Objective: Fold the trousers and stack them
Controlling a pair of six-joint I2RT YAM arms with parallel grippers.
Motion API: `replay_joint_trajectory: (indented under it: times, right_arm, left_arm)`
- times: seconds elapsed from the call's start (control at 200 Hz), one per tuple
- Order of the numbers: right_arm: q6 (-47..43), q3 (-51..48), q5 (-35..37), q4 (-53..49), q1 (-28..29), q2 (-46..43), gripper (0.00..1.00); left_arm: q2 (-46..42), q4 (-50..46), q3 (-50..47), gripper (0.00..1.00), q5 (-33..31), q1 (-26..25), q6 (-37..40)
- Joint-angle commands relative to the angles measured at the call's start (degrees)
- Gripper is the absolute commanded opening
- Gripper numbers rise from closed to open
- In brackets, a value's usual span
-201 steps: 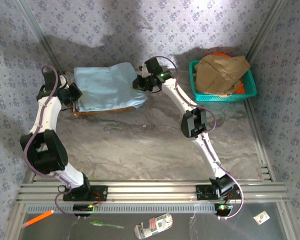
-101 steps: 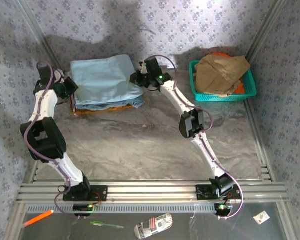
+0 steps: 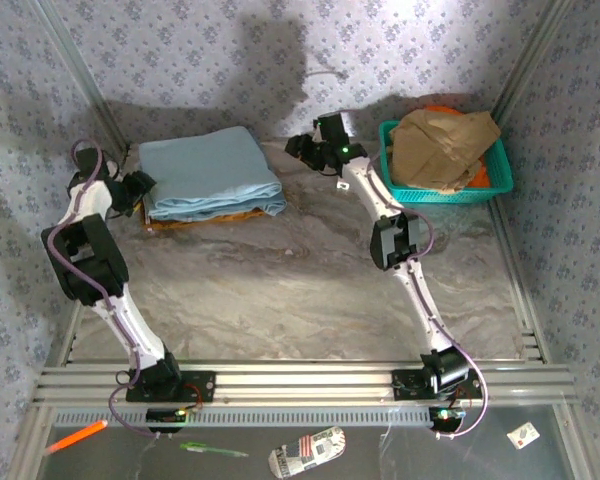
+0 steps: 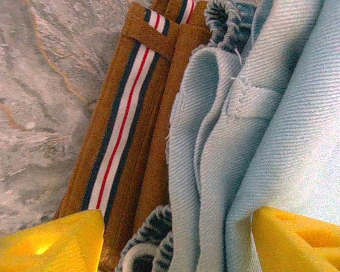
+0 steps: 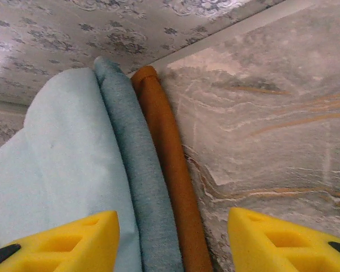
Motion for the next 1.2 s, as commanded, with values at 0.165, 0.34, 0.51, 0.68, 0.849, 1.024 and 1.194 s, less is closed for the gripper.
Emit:
replay_joint_trajectory:
  times: [0.165,0.34,0.51,0.68,0.849,1.024,1.194]
  right_arm:
    - [-9.89,-6.32,-0.75,-11.23,2.11,-15.06,0.49]
    - [-12.62,-27.06,2.92,-8.70,2.71,-29.96,0.48]
    - [-12.67,-51.46,5.13,-1.65,2.09,-45.46,0.48]
    - [-13.16,-66.28,5.90,0.84,0.75,-54.55,0.50]
    - [-13.25,-73.17,4.91,1.67,-1.79,-58.26,0.50]
    - [-13.20,-77.40,4.41,2.72,-3.68,-61.23,0.50]
    - [-13.69,-79.04,4.44,2.71,-4.58,-62.84,0.49]
  left_arm:
    - [-17.76,-10.46,0.68,0.68,-8.10,-4.07,-1.06]
    - [-20.37,-14.05,0.12,0.50,-12.69,-19.48,-0.07]
    - [-18.53,0.90,-10.57,0.00,-16.83,-28.65,-6.02]
    - [-6.16,6.33,-7.48,0.00,-17.35,-28.20,-8.73]
    - [2.42,6.85,-5.74,0.00,-17.62,-23.09,-11.36]
    - [6.79,8.35,-5.19,0.00,-17.91,-17.83,-11.58]
    - [9.10,8.16,-2.88,0.00,-15.66,-12.80,-10.70]
